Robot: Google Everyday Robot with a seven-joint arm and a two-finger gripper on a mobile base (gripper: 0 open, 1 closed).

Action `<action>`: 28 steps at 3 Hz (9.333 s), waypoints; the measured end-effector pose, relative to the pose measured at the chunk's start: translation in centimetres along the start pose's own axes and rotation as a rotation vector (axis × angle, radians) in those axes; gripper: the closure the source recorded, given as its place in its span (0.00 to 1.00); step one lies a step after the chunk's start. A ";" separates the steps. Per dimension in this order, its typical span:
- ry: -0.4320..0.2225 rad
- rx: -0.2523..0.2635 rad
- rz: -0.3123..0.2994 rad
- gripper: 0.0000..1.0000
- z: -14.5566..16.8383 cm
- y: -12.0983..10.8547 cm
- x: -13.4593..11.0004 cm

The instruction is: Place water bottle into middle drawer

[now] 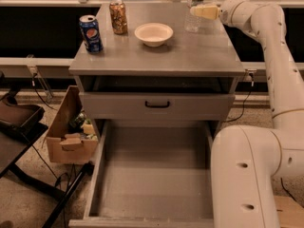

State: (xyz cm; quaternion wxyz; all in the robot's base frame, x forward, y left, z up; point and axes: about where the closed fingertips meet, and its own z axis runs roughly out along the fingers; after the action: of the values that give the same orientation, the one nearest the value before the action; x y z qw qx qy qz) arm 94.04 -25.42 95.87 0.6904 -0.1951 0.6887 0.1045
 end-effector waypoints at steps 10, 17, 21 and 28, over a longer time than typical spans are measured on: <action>0.011 0.022 0.035 0.00 6.9 4.4 2.6; 0.039 0.056 0.048 1.00 5.9 2.4 4.5; 0.153 -0.062 0.043 1.00 -1.1 1.8 6.4; 1.062 -0.098 -0.027 1.00 -22.6 8.8 -3.4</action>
Offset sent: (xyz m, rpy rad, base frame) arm 0.1158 0.0090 0.0202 0.0246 0.0655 0.0224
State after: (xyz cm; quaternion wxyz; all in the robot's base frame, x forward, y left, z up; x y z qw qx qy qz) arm 69.77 -26.41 98.70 0.2381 -0.2620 0.9351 0.0144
